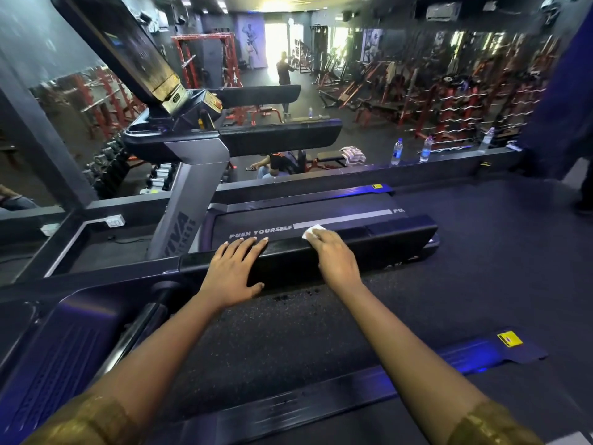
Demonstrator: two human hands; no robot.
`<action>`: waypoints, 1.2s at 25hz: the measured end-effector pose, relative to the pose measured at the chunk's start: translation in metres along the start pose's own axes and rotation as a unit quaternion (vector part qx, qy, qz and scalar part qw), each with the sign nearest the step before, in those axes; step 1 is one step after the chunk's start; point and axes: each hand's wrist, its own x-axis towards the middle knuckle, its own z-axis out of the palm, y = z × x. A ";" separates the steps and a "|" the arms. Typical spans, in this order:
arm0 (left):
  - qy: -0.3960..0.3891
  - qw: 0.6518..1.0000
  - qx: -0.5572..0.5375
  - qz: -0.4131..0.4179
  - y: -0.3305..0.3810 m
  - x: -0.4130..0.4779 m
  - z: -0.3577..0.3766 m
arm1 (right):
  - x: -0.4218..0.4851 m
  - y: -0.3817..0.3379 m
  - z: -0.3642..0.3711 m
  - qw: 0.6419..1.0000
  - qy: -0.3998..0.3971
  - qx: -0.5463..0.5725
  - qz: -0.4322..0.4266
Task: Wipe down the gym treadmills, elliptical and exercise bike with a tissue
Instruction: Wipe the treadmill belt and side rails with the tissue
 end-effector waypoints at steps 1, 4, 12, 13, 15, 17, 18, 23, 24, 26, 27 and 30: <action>-0.001 1.000 0.003 -0.001 0.000 0.000 0.000 | 0.002 0.014 -0.004 1.000 0.007 -0.006 0.018; -0.015 1.000 0.011 -0.003 0.000 0.001 -0.001 | -0.003 0.054 -0.013 0.996 0.039 -0.017 0.080; -0.055 0.997 0.015 -0.056 -0.043 -0.038 -0.027 | -0.029 -0.011 0.026 0.987 0.063 0.060 -0.135; -0.062 0.994 0.039 -0.083 -0.054 -0.052 -0.030 | -0.025 -0.025 0.032 0.982 0.047 0.067 -0.169; -0.083 0.986 0.066 -0.130 -0.072 -0.076 -0.034 | -0.014 -0.053 0.043 0.965 0.027 0.076 -0.251; -0.087 0.985 0.045 -0.143 -0.079 -0.086 -0.032 | 0.000 -0.073 0.053 0.937 0.022 0.033 -0.348; -0.081 0.986 0.031 -0.145 -0.079 -0.089 -0.031 | 0.007 -0.084 0.059 0.918 0.022 0.001 -0.396; -0.069 0.985 0.010 -0.159 -0.076 -0.090 -0.028 | 0.035 -0.119 0.076 0.855 0.037 -0.077 -0.512; -0.069 0.985 0.012 -0.161 -0.076 -0.090 -0.028 | 0.036 -0.118 0.079 0.845 0.042 -0.097 -0.524; -0.073 0.984 0.033 -0.161 -0.075 -0.089 -0.028 | 0.035 -0.104 0.087 0.826 0.047 -0.123 -0.548; -0.075 0.983 0.042 -0.162 -0.075 -0.089 -0.028 | 0.033 -0.095 0.091 0.823 0.043 -0.127 -0.552; -0.083 0.981 0.051 -0.166 -0.073 -0.089 -0.029 | 0.025 -0.067 0.099 0.832 0.008 -0.144 -0.535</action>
